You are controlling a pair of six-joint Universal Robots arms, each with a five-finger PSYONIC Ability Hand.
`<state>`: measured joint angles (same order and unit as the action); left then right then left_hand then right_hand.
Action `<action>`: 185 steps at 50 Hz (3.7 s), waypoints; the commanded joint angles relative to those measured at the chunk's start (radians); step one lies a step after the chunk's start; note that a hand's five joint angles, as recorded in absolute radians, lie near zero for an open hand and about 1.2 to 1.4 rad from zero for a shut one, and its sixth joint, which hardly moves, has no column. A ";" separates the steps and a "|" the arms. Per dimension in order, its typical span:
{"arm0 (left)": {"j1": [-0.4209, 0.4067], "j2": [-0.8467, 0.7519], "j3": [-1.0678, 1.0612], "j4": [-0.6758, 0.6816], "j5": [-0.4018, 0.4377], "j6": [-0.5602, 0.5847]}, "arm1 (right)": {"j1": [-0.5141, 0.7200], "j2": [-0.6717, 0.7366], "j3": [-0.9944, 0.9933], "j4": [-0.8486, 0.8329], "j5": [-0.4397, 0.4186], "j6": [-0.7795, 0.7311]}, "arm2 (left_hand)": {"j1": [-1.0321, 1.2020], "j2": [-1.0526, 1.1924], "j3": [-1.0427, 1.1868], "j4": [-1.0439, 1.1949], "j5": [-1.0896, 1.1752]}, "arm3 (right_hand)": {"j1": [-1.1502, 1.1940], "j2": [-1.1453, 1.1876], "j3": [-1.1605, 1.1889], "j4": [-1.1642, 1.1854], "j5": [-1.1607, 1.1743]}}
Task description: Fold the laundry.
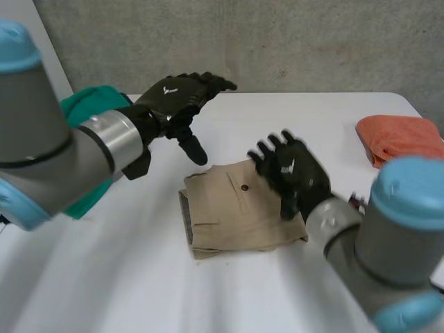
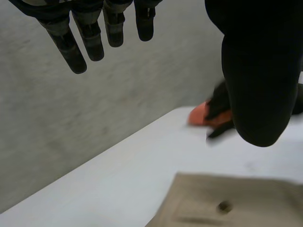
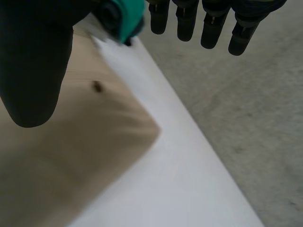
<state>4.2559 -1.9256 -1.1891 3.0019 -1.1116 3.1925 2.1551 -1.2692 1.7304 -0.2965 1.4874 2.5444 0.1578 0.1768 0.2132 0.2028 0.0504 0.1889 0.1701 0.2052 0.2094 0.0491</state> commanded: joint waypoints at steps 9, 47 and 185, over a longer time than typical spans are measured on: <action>-0.011 0.069 -0.023 -0.175 0.328 0.033 | 0.061 0.211 0.180 -0.404 0.043 0.054 | 0.017 -0.002 -0.039 -0.028 -0.050 | -0.014 0.004 -0.031 -0.035 -0.049; -0.010 0.106 0.040 0.011 0.185 -0.072 | -0.271 0.310 -0.501 -0.470 -0.032 0.375 | 0.017 -0.002 -0.039 -0.028 -0.050 | 1.207 1.226 1.191 1.187 1.173; 0.115 -0.209 0.037 0.391 -0.298 0.438 | -0.477 0.094 0.055 -0.354 -0.188 0.068 | 0.061 0.042 0.006 0.016 -0.006 | -0.014 0.004 -0.031 -0.035 -0.049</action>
<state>4.1604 -2.1030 -1.1743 3.3625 -1.4320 3.4782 1.6710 -1.2096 1.7990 -0.6598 1.3008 2.6147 0.1860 0.2065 0.2128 0.2017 0.0499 0.2292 0.2140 0.2073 0.2118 0.0487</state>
